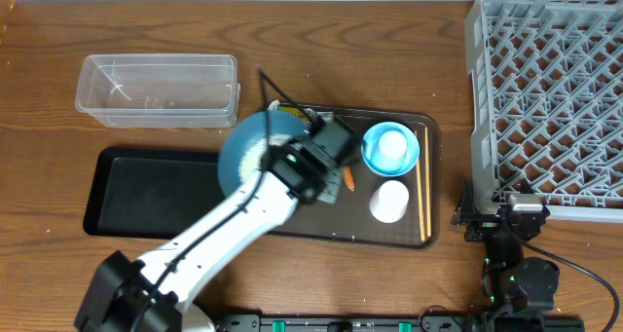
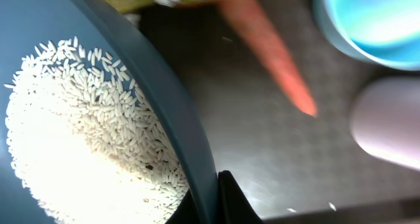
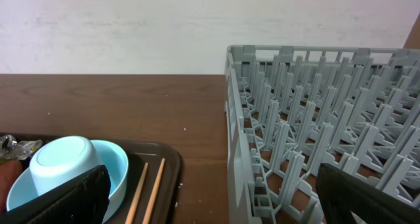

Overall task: Sort waste into correct bins and load items into the dishwasher rack
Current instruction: 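Carry the bowl left over the black tray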

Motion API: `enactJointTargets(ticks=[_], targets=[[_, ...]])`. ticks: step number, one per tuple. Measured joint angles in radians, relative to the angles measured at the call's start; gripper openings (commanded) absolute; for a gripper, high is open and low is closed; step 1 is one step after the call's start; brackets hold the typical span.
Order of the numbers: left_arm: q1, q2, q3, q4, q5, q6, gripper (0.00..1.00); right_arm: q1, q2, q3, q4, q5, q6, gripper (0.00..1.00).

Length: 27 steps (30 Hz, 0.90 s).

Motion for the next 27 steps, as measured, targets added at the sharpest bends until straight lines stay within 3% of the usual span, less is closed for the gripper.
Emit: enactJointTargets(ticks=[10,27], targets=[[0.23,-0.129,0.0,-0.007,0.082,0.006,0.06,0.0,0.0,0.0,0.0,0.0,0.0,0.99],[0.644,-0.129,0.0,0.011,0.507,0.039,0.06,0.0,0.0,0.0,0.0,0.0,0.0,0.99]])
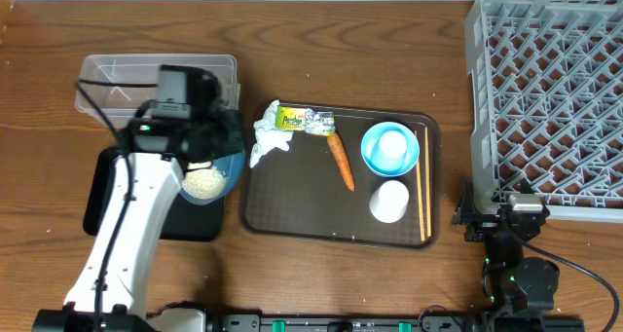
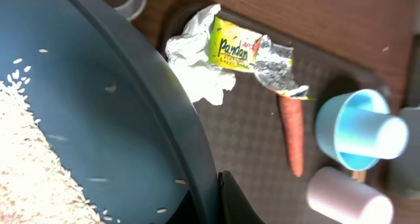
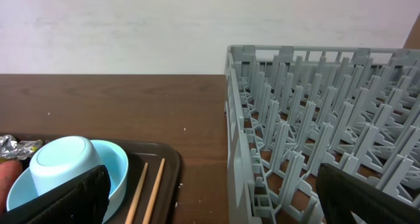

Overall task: Sort waste into correct bins and load items into the dishwasher rack
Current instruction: 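Carry the bowl left over the black tray, then tilt the bowl with the left gripper to pour rice onto black tray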

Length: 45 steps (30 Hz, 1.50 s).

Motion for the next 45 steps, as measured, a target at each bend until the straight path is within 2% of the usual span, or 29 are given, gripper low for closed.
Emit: enactJointTargets(ticks=[6,22,36,45], targets=[[0.117,0.0,0.0,-0.009,0.168,0.022,0.06,0.0,0.0,0.0,0.0,0.0,0.0,0.99],[0.349,0.0,0.0,-0.072,0.441,0.084,0.07,0.0,0.0,0.0,0.0,0.0,0.0,0.99],[0.595,0.0,-0.001,-0.155,0.763,0.165,0.06,0.0,0.0,0.0,0.0,0.0,0.0,0.99],[0.757,0.0,-0.01,-0.211,0.857,0.19,0.06,0.0,0.0,0.0,0.0,0.0,0.0,0.99]])
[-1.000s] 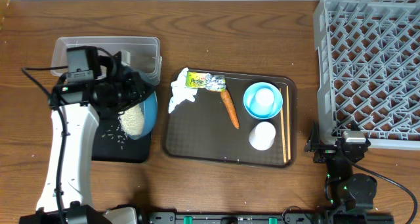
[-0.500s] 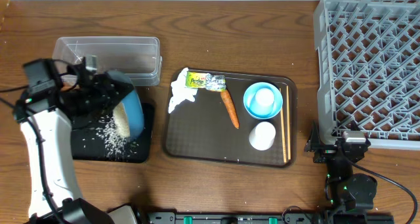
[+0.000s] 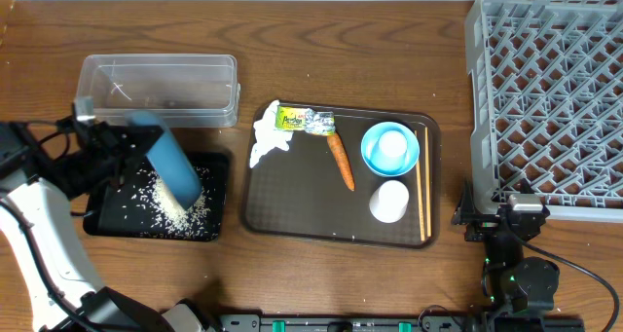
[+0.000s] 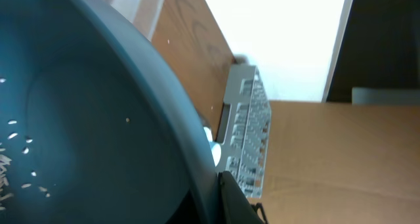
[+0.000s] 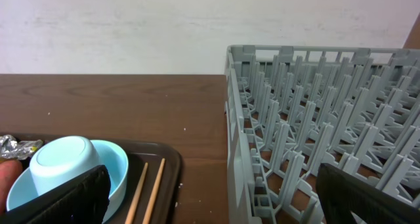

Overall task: Sort waste into correct bins and load items into the dishwasher rack
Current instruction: 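Tilt the bowl with the left gripper to pour rice onto black tray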

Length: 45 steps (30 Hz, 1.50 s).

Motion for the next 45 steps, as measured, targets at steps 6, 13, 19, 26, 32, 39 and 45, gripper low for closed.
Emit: enactJointTargets(ticks=[6,13,19,26,32,39,45], targets=[[0.072,0.0,-0.001,-0.064,0.019,0.043,0.06,0.0,0.0,0.0,0.0,0.0,0.0,0.99],[0.078,0.001,-0.001,-0.098,0.068,0.108,0.06,0.0,0.0,0.0,0.0,0.0,0.0,0.99],[0.078,0.005,-0.001,-0.096,0.111,0.137,0.06,0.0,0.0,0.0,0.0,0.0,0.0,0.99],[0.078,0.011,-0.003,-0.037,0.137,0.132,0.06,0.0,0.0,0.0,0.0,0.0,0.0,0.99],[0.079,0.025,-0.004,-0.041,0.125,0.09,0.06,0.0,0.0,0.0,0.0,0.0,0.0,0.99],[0.086,0.029,-0.008,-0.088,0.183,0.129,0.06,0.0,0.0,0.0,0.0,0.0,0.0,0.99],[0.091,0.032,-0.009,-0.089,0.137,0.117,0.06,0.0,0.0,0.0,0.0,0.0,0.0,0.99]])
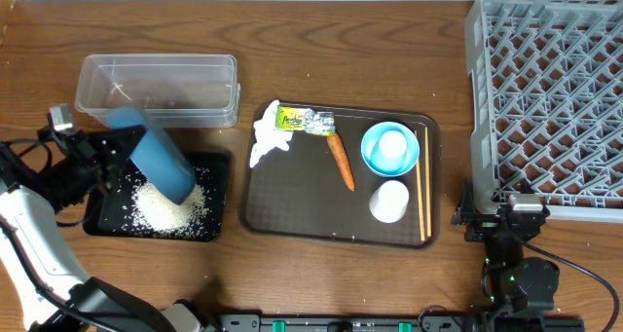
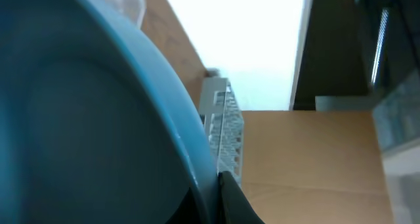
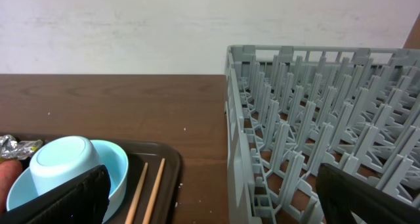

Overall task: Sort waste into correct bins and load items into the dishwasher rack
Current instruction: 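Tilt the bowl with the left gripper to pour rice onto black tray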

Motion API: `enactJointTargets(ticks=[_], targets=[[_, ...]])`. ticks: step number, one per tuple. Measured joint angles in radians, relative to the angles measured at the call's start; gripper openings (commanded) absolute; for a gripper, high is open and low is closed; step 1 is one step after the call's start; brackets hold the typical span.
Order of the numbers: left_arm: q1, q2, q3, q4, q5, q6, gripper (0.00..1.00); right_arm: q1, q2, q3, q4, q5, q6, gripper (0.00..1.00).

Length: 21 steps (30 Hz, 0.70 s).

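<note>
A blue plate (image 1: pixel 156 163) stands tipped on edge over the black bin (image 1: pixel 97 218), and a pile of white rice (image 1: pixel 167 203) lies in that bin. My left gripper (image 1: pixel 115 149) is shut on the plate's rim. In the left wrist view the plate (image 2: pixel 85 119) shows no rice, with the gripper (image 2: pixel 214 188) clamped on its edge. My right gripper (image 1: pixel 501 221) is parked open at the rack's front corner. On the brown tray (image 1: pixel 292 220) lie a wrapper (image 1: pixel 305 120), tissue (image 1: pixel 265 143), carrot (image 1: pixel 340 163), blue bowl (image 1: pixel 390 147), white cup (image 1: pixel 388 201) and chopsticks (image 1: pixel 423 181).
A clear plastic bin (image 1: pixel 156 89) stands behind the black bin. The grey dishwasher rack (image 1: pixel 550 98) fills the right side, close to my right gripper (image 3: pixel 216 204). The right wrist view shows the bowl (image 3: pixel 79 165), chopsticks (image 3: pixel 147 184) and rack (image 3: pixel 315 119).
The plate has shifted slightly left and back over the black bin, still on edge. The last grains seen on it are gone. The right arm has not moved.
My left gripper held the rice-laden plate by its rim on the brown tray. Then the plate was over the black bin with the rice still on it. Then it stood on edge with rice spread in the bin, and now it shows bare.
</note>
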Motion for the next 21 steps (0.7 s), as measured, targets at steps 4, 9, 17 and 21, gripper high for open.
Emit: enactJointTargets(ticks=[4,9,17,21], targets=[[0.0,0.001,0.0,-0.039,-0.021,0.012,0.06,0.0,0.0,0.0,0.0,0.0,0.0,0.99],[-0.001,-0.002,0.0,-0.233,-0.005,0.129,0.06,0.0,0.0,0.0,0.0,0.0,0.0,0.99],[-0.022,-0.077,0.0,-0.278,-0.094,0.249,0.06,0.0,0.0,0.0,0.0,0.0,0.0,0.99],[-0.064,-0.149,0.0,-0.277,-0.136,0.266,0.06,0.0,0.0,0.0,0.0,0.0,0.0,0.99]])
